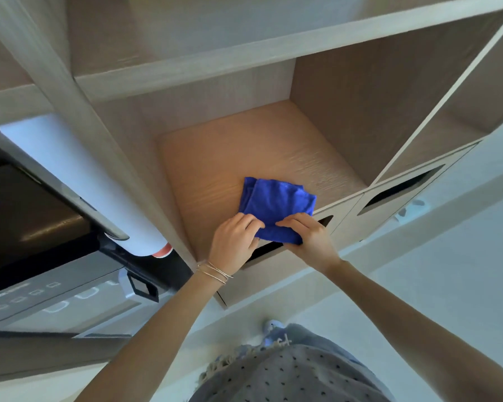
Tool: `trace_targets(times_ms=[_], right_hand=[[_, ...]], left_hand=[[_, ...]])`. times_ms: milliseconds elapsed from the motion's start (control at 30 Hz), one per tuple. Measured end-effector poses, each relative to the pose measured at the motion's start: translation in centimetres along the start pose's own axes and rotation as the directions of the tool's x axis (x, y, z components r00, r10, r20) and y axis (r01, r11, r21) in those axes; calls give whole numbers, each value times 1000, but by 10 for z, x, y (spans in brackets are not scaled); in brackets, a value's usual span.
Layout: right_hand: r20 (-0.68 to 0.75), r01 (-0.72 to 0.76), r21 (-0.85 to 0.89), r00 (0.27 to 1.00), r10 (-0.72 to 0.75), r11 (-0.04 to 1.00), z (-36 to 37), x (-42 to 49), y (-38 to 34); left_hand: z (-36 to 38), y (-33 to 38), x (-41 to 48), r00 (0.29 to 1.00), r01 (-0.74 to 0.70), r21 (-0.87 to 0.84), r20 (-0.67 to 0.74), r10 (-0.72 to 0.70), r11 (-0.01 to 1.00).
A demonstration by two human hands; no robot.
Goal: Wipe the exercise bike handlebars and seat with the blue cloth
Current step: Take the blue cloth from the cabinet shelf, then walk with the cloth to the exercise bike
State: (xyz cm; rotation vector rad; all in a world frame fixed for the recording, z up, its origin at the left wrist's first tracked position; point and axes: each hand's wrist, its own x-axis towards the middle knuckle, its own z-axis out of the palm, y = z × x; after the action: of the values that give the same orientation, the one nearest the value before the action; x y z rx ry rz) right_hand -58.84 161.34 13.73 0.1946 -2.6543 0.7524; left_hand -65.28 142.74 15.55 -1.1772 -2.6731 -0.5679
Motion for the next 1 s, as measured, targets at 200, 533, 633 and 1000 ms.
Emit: trace_targets(times_ms=[200,533,633,1000], right_hand=[[-56,-178,68,982,182,982,-5,-26,-39],[-162,-609,252,740,653,752,-40,-129,-92],[-154,-706,250,647,747,663,-46,-175,-105],[-348,-902,302,195,917,307,-46,-372,-183]], left_hand=[[-25,5,-11,992,-125,-84,-27,123,989],[-31,45,-41,870,-382,-227,240,432,896],[-17,66,-51,788,-458,-276,315,529,845],[52,193,-129,344,-705,-422,499,795,570]])
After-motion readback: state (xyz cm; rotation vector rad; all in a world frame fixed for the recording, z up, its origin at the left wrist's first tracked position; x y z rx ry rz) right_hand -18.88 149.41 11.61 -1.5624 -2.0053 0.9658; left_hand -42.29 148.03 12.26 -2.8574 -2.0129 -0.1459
